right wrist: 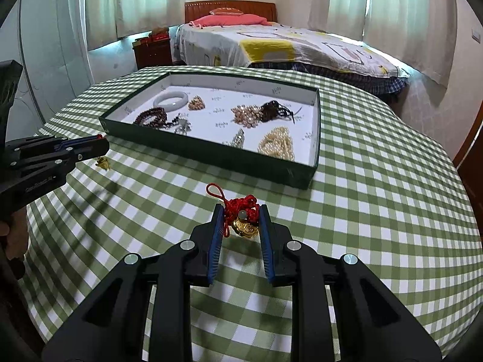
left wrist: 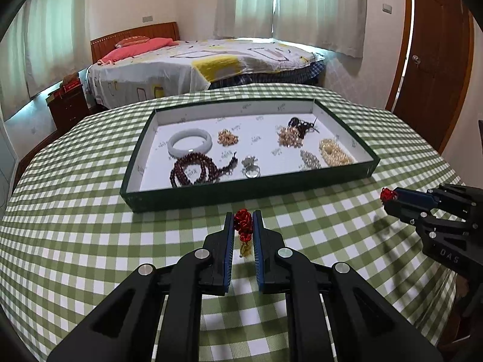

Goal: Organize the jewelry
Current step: 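Grasp the small red tassel charm with the left tool while the right tool grasps the red tassel gold pendant, then carry both red tassel charms into the box and open both tools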

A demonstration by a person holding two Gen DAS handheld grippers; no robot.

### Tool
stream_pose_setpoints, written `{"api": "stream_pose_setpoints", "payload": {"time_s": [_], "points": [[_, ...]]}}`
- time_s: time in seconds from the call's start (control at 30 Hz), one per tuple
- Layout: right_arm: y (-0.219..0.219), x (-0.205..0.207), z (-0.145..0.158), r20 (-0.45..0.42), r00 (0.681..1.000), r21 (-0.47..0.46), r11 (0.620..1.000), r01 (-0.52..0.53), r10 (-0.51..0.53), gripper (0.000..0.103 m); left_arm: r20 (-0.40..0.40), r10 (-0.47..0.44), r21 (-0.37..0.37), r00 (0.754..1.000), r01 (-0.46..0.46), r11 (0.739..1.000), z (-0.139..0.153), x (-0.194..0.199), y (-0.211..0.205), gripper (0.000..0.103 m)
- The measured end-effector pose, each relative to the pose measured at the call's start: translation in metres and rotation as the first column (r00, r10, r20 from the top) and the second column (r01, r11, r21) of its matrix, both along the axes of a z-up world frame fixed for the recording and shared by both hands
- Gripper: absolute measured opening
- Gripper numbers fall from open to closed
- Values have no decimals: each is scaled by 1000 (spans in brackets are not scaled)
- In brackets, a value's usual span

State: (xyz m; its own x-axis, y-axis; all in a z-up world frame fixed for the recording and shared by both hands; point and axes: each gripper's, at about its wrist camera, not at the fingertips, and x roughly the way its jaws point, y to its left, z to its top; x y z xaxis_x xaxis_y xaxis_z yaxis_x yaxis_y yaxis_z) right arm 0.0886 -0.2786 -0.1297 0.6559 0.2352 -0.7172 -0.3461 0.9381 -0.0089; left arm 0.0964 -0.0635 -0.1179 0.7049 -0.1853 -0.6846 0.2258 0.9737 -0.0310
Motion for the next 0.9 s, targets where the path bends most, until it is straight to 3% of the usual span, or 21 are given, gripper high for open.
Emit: {"api": "stream_pose_setpoints", "payload": {"time_s": [0.5, 0.9], "points": [[19, 11, 24, 52, 999, 15, 1000, -12, 12, 23, 66, 27, -33, 997, -25, 999, 30, 20, 7, 13], [25, 43, 33, 73, 997, 30, 999, 31, -34, 23, 99, 52, -46, 994, -48, 998, 44, 41, 17, 13]]}}
